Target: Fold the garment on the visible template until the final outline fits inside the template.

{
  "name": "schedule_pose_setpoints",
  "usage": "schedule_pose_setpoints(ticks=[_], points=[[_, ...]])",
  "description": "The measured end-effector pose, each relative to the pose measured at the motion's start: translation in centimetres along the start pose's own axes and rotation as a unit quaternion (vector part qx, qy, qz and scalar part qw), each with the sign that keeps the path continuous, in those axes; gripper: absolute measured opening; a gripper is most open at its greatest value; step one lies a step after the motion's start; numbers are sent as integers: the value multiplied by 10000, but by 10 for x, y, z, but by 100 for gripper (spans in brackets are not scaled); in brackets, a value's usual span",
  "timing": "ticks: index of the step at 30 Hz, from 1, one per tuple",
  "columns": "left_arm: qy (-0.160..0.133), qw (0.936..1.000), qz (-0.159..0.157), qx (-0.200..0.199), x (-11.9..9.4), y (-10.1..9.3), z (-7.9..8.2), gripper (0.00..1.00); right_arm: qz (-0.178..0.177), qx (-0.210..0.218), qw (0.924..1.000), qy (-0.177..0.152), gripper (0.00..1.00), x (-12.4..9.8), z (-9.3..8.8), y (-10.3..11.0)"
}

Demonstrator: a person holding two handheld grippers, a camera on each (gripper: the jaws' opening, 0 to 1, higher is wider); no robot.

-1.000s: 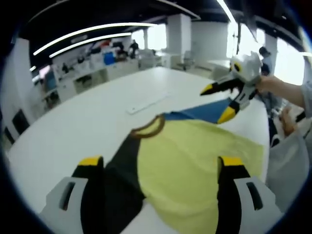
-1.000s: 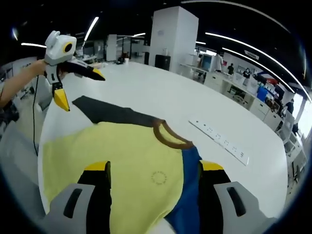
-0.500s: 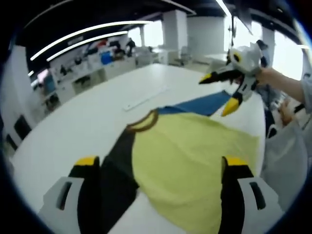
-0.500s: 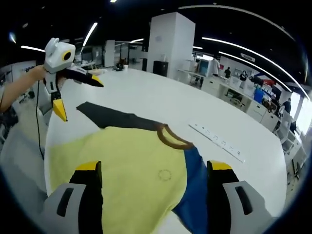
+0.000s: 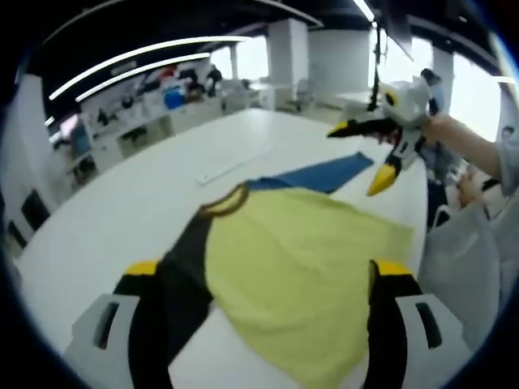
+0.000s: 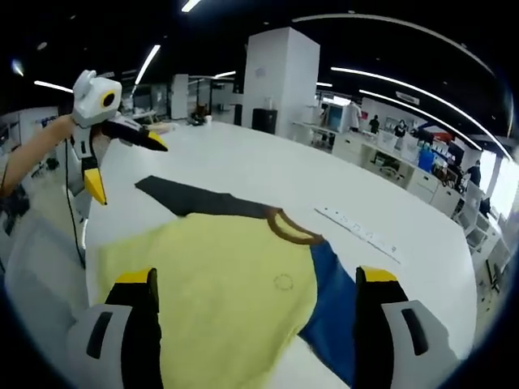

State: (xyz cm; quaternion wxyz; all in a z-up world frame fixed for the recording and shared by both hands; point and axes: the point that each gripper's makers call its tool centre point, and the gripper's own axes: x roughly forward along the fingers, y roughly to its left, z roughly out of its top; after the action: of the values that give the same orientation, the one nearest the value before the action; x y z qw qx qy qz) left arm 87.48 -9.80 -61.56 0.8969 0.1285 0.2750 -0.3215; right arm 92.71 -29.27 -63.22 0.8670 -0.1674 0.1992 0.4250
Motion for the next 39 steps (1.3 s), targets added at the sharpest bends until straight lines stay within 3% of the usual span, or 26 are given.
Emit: schedule_pose_setpoints(ticks=[22, 39], points=[[-119, 9998, 54, -121, -29, -39, -23, 99, -107, -20, 9999, -57, 100, -48, -16, 29], [-217, 9994, -48, -275, -32, -65, -30, 100, -237, 49, 9996, -114, 100, -79, -27, 45]])
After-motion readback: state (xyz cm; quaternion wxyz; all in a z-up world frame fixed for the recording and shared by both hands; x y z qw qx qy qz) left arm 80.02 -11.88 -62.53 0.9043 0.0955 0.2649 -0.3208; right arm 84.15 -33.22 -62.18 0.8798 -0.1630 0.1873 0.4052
